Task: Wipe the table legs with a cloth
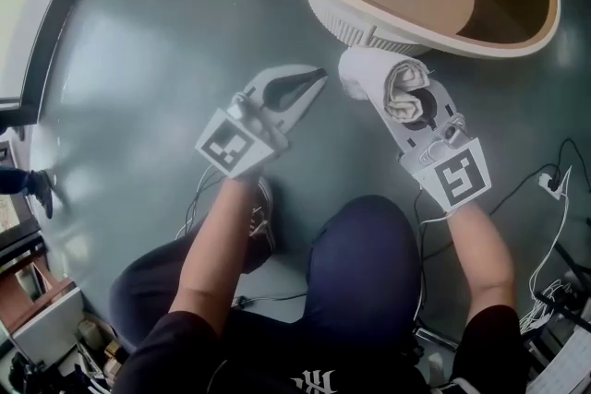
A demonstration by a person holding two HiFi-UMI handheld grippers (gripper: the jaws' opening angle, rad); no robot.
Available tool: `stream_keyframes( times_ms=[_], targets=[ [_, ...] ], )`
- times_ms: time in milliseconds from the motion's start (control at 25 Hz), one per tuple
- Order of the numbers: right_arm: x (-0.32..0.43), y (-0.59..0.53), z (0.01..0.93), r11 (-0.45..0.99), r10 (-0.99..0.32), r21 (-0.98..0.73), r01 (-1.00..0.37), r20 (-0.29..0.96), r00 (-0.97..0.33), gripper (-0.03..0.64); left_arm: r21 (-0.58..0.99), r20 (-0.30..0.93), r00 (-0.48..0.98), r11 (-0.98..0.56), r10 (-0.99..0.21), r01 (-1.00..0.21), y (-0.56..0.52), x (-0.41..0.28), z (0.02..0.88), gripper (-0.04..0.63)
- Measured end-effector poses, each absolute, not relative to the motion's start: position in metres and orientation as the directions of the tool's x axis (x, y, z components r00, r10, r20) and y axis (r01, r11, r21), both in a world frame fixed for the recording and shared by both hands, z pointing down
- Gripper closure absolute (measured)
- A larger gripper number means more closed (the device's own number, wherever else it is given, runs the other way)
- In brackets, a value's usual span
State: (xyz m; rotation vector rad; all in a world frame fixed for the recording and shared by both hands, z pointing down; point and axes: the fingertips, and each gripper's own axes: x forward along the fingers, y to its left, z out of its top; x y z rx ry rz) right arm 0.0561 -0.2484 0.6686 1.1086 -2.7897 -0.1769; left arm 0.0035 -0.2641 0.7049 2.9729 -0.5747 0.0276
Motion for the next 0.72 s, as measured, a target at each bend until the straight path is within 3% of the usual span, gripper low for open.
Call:
stream_keyframes(
  times_ms=[280,720],
  targets=[
    [0.056,-0.273,0.639,0.664,-0.745,0.119,-0.739,0.020,-0.666,0.543,0.063,0.016,0.936,-0.934,-0.352,-0.352,-0.262,0.010,0.688,0.589],
    [0.067,-0.292,0.750,0.642,-0.757,0.025,-0.767,0.181,-0.628,0.545,0.098,0.021,0.933,-0.928,-0.360,-0.360,-0.267,0.000,0.707,0.591]
  ],
)
